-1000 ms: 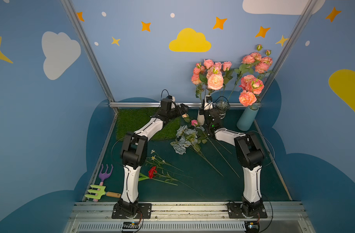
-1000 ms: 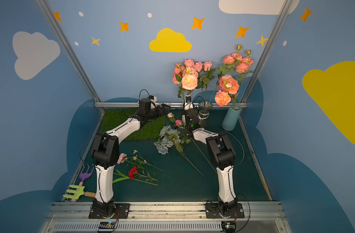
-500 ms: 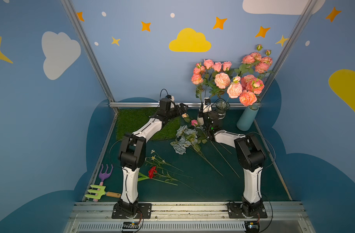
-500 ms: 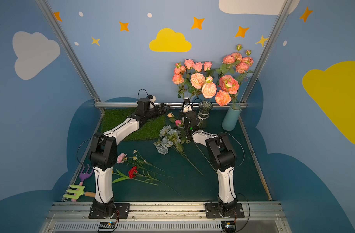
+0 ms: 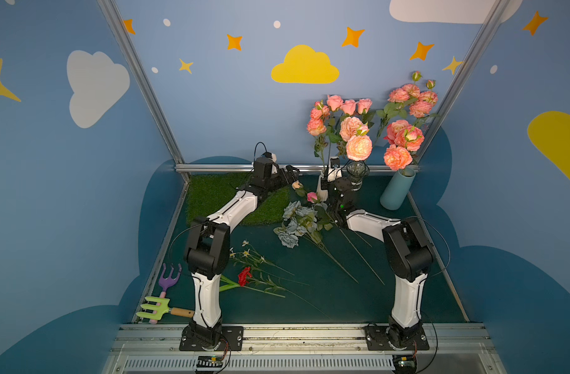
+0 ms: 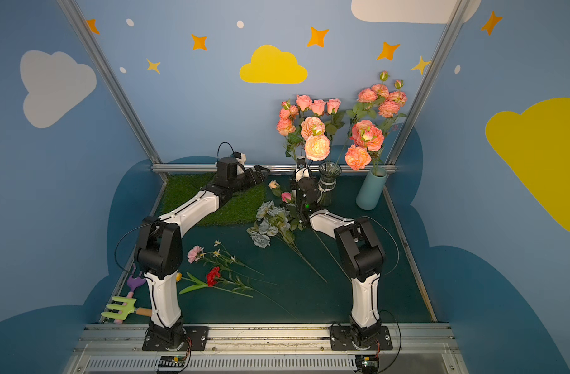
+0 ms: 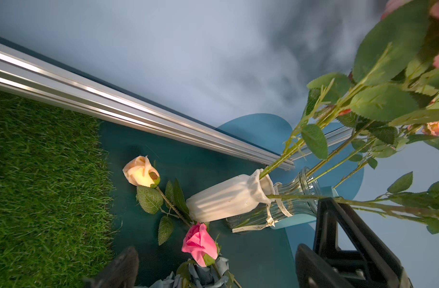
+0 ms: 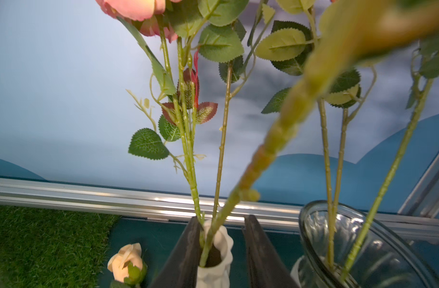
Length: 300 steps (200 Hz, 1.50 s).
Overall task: Place the pink flowers into the vase
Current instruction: Place the flower in the vase, then reset both arms
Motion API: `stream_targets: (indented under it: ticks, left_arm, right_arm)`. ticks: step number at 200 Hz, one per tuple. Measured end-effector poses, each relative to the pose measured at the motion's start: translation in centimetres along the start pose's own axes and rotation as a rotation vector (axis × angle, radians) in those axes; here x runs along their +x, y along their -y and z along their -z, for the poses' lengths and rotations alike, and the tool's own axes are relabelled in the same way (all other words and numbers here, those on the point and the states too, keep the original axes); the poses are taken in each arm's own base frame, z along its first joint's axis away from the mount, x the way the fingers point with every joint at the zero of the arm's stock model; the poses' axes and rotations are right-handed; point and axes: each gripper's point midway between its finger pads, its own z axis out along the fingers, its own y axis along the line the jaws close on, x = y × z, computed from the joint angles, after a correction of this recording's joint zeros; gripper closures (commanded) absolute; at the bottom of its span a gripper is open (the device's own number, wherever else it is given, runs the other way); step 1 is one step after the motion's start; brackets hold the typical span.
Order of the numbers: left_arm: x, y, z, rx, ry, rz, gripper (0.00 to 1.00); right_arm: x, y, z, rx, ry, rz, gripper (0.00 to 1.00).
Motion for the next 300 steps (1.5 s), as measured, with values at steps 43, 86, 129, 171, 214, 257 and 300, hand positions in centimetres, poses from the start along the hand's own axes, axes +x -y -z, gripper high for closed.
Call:
stream_targets:
  ticks: [43,86,129,171,214,257,300]
  left_arm:
    - [-2.4,-0.3,4.6,-0.067,0.079,0.035,0.02]
    - [-2.7,-2.8,11.0,-0.197,0.152,0.090,0.01]
    - [-0.9,-5.2,18.7,-0.369,0.230,0.097,0.00]
    - [1.6,-8.5,25.9,-0.581,0.281,0.072,0.00]
    - [3.4,-12.0,33.0,-0.818,0.345,-0.027,0.00]
    - [7.5,-15.8,32.9,-0.762,0.420,-0.318,0.00]
    - [11.3,-19.4,31.3,-0.769,0.391,-0.533,0.00]
  right_arm:
    - [-1.5,0.7,3.5,0.040,-0.103,-0.015,0.66]
    - [1.3,0.1,8.0,0.037,-0.313,-0.038,0.39]
    - [5.8,2.1,13.5,0.101,-0.586,-0.032,0.10]
    - [6.3,6.8,18.8,0.211,-0.667,0.002,0.10]
    - [6.9,12.6,21.1,0.254,-0.684,0.053,0.10]
    - [11.1,18.4,22.2,0.307,-0.703,0.087,0.10]
    - [16.7,18.6,23.1,0.255,-0.697,0.081,0.10]
